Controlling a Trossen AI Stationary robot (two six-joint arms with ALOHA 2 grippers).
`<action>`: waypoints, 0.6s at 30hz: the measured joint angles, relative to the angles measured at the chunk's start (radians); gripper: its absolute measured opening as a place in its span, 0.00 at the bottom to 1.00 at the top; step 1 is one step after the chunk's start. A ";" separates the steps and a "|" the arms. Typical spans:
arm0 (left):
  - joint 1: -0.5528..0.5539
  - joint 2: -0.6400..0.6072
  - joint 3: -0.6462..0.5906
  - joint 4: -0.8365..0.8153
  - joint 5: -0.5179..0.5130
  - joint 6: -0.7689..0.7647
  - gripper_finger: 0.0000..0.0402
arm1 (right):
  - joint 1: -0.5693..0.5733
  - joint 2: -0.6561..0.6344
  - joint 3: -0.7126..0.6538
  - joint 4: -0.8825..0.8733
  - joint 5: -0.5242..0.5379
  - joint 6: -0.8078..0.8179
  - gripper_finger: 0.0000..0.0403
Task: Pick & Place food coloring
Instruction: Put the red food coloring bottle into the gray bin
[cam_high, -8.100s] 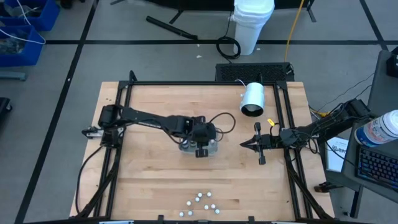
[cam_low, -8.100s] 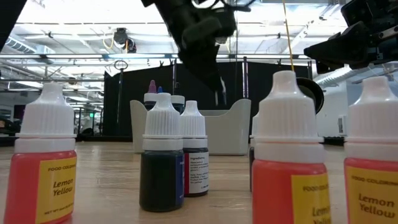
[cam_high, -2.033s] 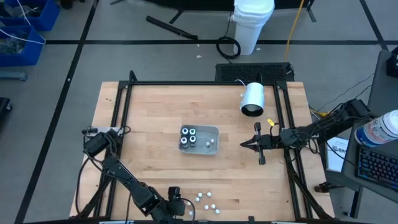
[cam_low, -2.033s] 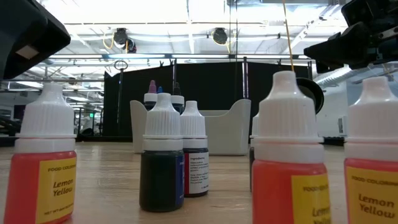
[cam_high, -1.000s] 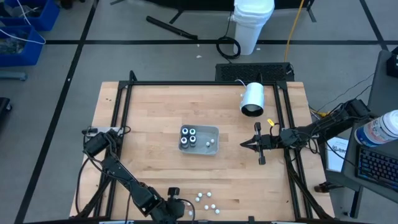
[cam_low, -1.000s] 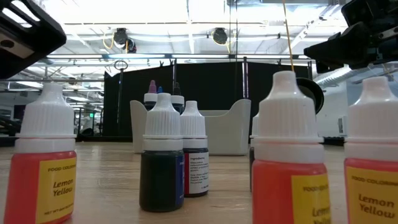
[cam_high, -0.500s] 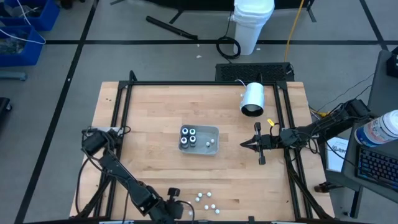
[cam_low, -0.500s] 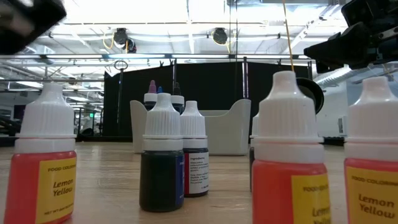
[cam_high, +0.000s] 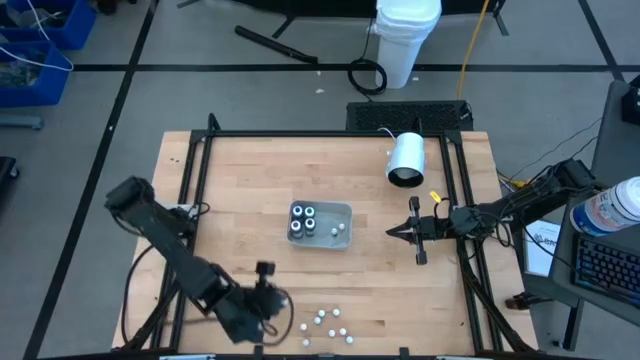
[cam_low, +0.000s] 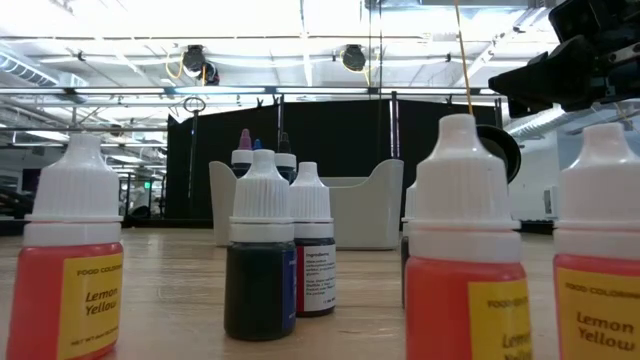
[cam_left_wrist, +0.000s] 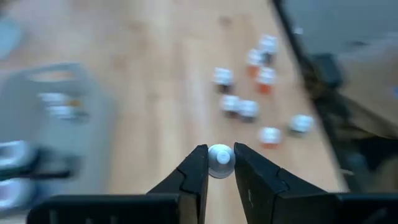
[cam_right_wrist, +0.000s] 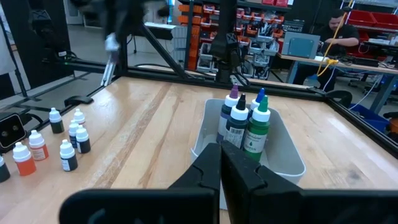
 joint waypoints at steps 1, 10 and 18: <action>0.013 -0.022 0.000 -0.021 -0.023 0.008 0.19 | 0.000 0.000 0.000 0.000 0.000 0.000 0.00; 0.217 -0.087 0.000 0.016 0.008 0.097 0.19 | 0.000 0.000 0.000 0.000 0.000 0.000 0.00; 0.423 -0.019 0.000 0.235 0.248 0.289 0.19 | 0.000 0.000 0.000 0.000 0.000 0.000 0.00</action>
